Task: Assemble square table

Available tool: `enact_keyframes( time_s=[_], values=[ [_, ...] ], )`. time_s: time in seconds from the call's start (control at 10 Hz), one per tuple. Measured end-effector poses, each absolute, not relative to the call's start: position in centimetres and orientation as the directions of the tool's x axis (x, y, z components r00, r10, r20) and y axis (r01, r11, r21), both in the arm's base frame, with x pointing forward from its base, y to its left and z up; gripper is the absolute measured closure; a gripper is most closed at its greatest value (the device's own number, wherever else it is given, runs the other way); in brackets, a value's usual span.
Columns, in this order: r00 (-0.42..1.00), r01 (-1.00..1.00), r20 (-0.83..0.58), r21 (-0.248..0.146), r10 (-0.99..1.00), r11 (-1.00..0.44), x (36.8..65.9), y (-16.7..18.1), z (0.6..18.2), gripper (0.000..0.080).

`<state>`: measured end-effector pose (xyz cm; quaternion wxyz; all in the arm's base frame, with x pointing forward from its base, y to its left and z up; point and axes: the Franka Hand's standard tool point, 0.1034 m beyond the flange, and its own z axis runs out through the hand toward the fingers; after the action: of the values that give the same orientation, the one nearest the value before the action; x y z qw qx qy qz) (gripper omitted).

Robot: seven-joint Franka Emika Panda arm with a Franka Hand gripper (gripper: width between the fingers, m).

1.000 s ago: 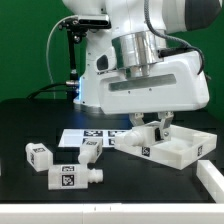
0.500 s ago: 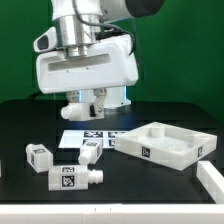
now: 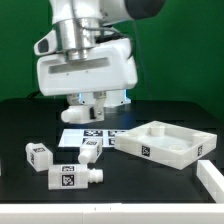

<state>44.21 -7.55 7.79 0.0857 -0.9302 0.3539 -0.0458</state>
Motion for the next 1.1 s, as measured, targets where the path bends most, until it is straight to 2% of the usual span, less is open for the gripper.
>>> enact_keyframes(
  time_s=[0.1, 0.6, 0.7, 1.0, 1.1],
  values=[
    [0.714, -0.691, -0.029, -0.186, -0.7, -0.698, 42.4, -8.7, 6.9, 0.0535],
    [0.683, -0.723, -0.049, -0.189, -0.728, -0.665, 41.7, -9.3, 6.5, 0.0535],
    [0.662, -0.744, -0.066, -0.178, -0.747, -0.644, 40.4, -9.7, 5.6, 0.0535],
    [0.651, -0.759, -0.074, -0.108, -0.756, -0.643, 36.6, -10.5, 2.6, 0.0535],
    [0.654, -0.755, -0.073, -0.112, -0.753, -0.646, 37.0, -10.4, 2.7, 0.0535]
  ],
)
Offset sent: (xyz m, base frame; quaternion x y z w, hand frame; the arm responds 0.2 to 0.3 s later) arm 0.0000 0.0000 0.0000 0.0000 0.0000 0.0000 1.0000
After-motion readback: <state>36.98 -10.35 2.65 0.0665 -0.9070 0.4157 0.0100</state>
